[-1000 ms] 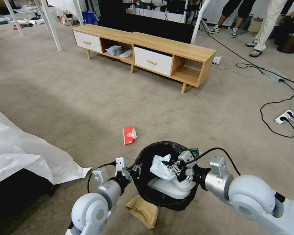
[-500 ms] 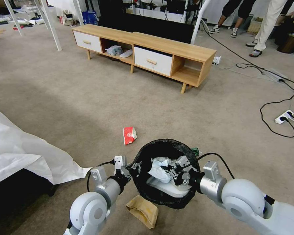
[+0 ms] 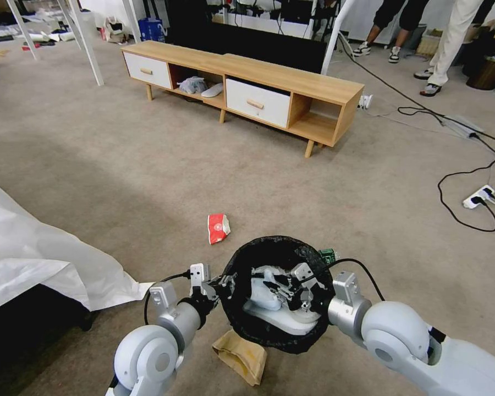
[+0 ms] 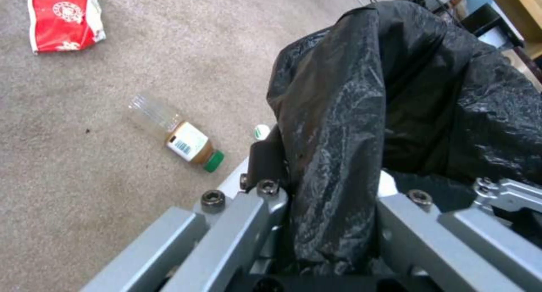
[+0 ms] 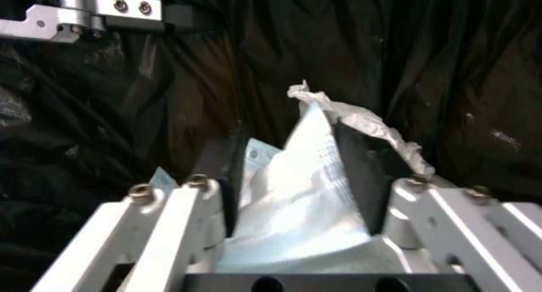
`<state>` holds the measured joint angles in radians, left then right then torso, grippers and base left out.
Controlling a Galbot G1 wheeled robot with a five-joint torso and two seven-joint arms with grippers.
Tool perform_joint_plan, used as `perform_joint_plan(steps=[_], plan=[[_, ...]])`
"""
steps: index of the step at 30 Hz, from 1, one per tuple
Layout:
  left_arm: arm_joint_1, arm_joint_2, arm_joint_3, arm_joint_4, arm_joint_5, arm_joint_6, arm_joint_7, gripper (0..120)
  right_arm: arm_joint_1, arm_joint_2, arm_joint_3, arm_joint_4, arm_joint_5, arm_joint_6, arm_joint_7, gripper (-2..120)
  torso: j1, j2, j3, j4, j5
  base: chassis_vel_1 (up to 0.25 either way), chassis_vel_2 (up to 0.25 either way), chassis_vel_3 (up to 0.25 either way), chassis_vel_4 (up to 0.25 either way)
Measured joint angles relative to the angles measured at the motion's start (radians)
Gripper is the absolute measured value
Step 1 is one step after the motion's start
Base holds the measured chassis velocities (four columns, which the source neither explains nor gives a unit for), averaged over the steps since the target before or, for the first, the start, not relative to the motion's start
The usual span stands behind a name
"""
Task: Pick up the trash bin and place the garbage on the floor into it.
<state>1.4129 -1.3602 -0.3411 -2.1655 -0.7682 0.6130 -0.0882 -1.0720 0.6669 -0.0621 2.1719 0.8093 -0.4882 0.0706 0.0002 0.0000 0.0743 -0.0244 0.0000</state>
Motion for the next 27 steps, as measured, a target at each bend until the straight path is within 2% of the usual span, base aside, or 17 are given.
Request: perform_joint_plan(steps=[2, 3, 4, 5, 8, 9, 11, 12, 14, 25, 27], plan=[[0.004, 0.0, -0.002, -0.001, -0.004, 0.0, 0.002, 0, 0.002, 0.003, -0.002, -0.001, -0.002, 0.0, -0.001, 57, 0.0, 0.0, 0.0, 0.0, 0.0, 0.0, 0.0, 0.0, 0.0], [0.004, 0.0, -0.002, -0.001, -0.004, 0.0, 0.002, 0, 0.002, 0.003, -0.002, -0.001, -0.002, 0.0, -0.001, 57, 0.0, 0.0, 0.0, 0.0, 0.0, 0.0, 0.0, 0.0, 0.0], [0.005, 0.0, -0.003, -0.001, -0.006, 0.0, 0.002, 0, 0.003, 0.003, -0.002, -0.001, -0.003, 0.0, -0.004, 64, 0.0, 0.0, 0.0, 0.0, 0.0, 0.0, 0.0, 0.0, 0.0], [0.005, 0.0, -0.003, -0.001, -0.006, 0.0, 0.002, 0, 0.003, 0.003, -0.002, -0.001, -0.003, 0.0, -0.004, 64, 0.0, 0.0, 0.0, 0.0, 0.0, 0.0, 0.0, 0.0, 0.0], [0.007, -0.003, -0.004, 0.001, -0.009, -0.001, 0.003, 0, 0.001, -0.003, 0.009, -0.001, -0.013, 0.001, -0.016, 79, 0.0, 0.0, 0.0, 0.0, 0.0, 0.0, 0.0, 0.0, 0.0], [0.007, -0.003, -0.004, 0.001, -0.009, -0.001, 0.003, 0, 0.001, -0.003, 0.009, -0.001, -0.013, 0.001, -0.016, 79, 0.0, 0.0, 0.0, 0.0, 0.0, 0.0, 0.0, 0.0, 0.0], [0.007, -0.004, -0.005, 0.006, -0.009, -0.002, 0.003, 0, -0.004, -0.011, 0.02, 0.002, -0.015, 0.001, -0.022, 90, 0.0, 0.0, 0.0, 0.0, 0.0, 0.0, 0.0, 0.0, 0.0], [0.007, -0.004, -0.005, 0.006, -0.009, -0.002, 0.003, 0, -0.004, -0.011, 0.02, 0.002, -0.015, 0.001, -0.022, 90, 0.0, 0.0, 0.0, 0.0, 0.0, 0.0, 0.0, 0.0, 0.0], [0.003, -0.005, -0.012, 0.011, -0.012, -0.005, 0.001, 0, -0.011, -0.024, 0.037, 0.013, -0.014, 0.004, -0.024, 98, 0.0, 0.0, 0.0, 0.0, 0.0001, 0.0, 0.0, 0.0, 0.0], [-0.001, -0.016, -0.033, 0.026, -0.023, -0.01, -0.015, 0, -0.035, -0.068, 0.096, 0.071, -0.018, 0.014, -0.037, 98, 0.0, 0.0, 0.0, 0.0, 0.0001, 0.0, 0.0, 0.0, 0.0], [-0.001, -0.016, -0.05, 0.034, -0.021, -0.015, -0.027, 0, -0.049, -0.104, 0.136, 0.09, -0.061, 0.037, -0.058, 98, 0.0, 0.0, 0.0, -0.0001, 0.0, 0.0, 0.0, 0.0, 0.0]])
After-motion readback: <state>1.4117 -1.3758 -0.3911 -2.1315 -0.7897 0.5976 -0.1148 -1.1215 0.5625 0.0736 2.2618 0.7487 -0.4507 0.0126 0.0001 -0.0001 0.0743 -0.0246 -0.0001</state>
